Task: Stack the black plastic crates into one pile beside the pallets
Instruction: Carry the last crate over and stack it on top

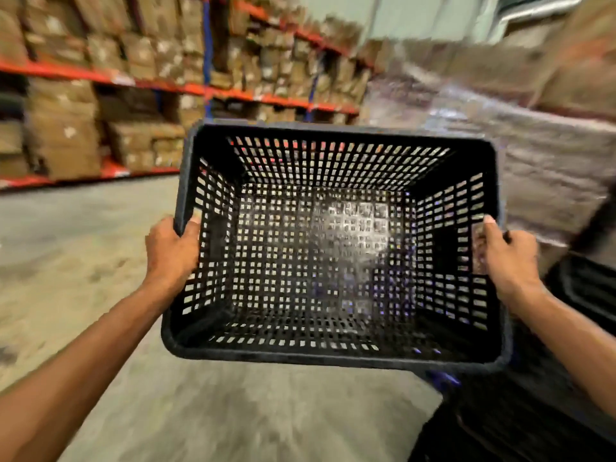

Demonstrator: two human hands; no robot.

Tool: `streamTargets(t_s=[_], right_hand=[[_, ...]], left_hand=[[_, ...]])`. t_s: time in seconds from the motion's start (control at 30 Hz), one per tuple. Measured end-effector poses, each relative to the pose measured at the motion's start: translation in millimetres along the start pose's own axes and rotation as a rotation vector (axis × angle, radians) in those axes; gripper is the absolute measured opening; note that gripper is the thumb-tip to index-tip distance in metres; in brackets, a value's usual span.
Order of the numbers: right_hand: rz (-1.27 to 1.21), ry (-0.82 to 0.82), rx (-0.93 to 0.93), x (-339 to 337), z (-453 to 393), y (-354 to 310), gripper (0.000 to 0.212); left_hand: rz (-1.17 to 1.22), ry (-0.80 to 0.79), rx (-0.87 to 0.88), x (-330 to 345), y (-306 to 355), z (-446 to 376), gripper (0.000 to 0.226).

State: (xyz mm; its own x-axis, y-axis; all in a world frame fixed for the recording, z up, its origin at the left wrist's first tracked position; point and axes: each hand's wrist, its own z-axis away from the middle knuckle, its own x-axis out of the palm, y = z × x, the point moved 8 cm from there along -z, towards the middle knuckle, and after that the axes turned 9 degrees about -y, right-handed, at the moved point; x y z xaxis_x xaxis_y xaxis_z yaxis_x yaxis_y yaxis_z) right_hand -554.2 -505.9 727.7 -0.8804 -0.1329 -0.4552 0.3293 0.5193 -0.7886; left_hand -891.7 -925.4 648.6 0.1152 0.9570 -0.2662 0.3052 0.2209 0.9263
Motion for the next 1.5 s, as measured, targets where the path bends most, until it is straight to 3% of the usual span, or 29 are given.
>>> streamTargets(t_s=[0.1, 0.23, 0.37, 0.47, 0.63, 0.7, 0.9, 1.13, 1.37, 1.5], right_hand=[[-0.047, 0.195, -0.049, -114, -12, -23, 0.058], [-0.11, 0.347, -0.112, -239, -13, -33, 0.068], [-0.106, 0.516, -0.167, -360, 11, -37, 0.042], [-0.064, 0.618, -0.167, -435, 26, -23, 0.036], [-0.007, 0.725, -0.112, -543, 30, 39, 0.069], [0.04, 0.737, -0.077, -576, 25, 66, 0.072], [0.129, 0.702, 0.084, -630, 0, 133, 0.044], [0.267, 0.594, 0.263, -657, -61, 198, 0.038], [0.325, 0.491, 0.444, -674, -148, 232, 0.036], [0.428, 0.32, 0.593, -651, -178, 226, 0.024]], left_hand=[[0.082, -0.021, 0.125, 39, 92, 2, 0.031], [0.249, -0.073, 0.291, 89, 188, 21, 0.036], [0.395, -0.193, 0.376, 159, 273, 55, 0.037], [0.445, -0.265, 0.427, 214, 328, 92, 0.035], [0.509, -0.398, 0.477, 314, 388, 158, 0.039], [0.507, -0.421, 0.475, 350, 405, 179, 0.038], [0.434, -0.505, 0.431, 445, 438, 220, 0.036], [0.351, -0.653, 0.29, 537, 451, 211, 0.026], [0.323, -1.044, 0.15, 629, 500, 205, 0.035], [0.243, -1.142, 0.148, 671, 512, 187, 0.032]])
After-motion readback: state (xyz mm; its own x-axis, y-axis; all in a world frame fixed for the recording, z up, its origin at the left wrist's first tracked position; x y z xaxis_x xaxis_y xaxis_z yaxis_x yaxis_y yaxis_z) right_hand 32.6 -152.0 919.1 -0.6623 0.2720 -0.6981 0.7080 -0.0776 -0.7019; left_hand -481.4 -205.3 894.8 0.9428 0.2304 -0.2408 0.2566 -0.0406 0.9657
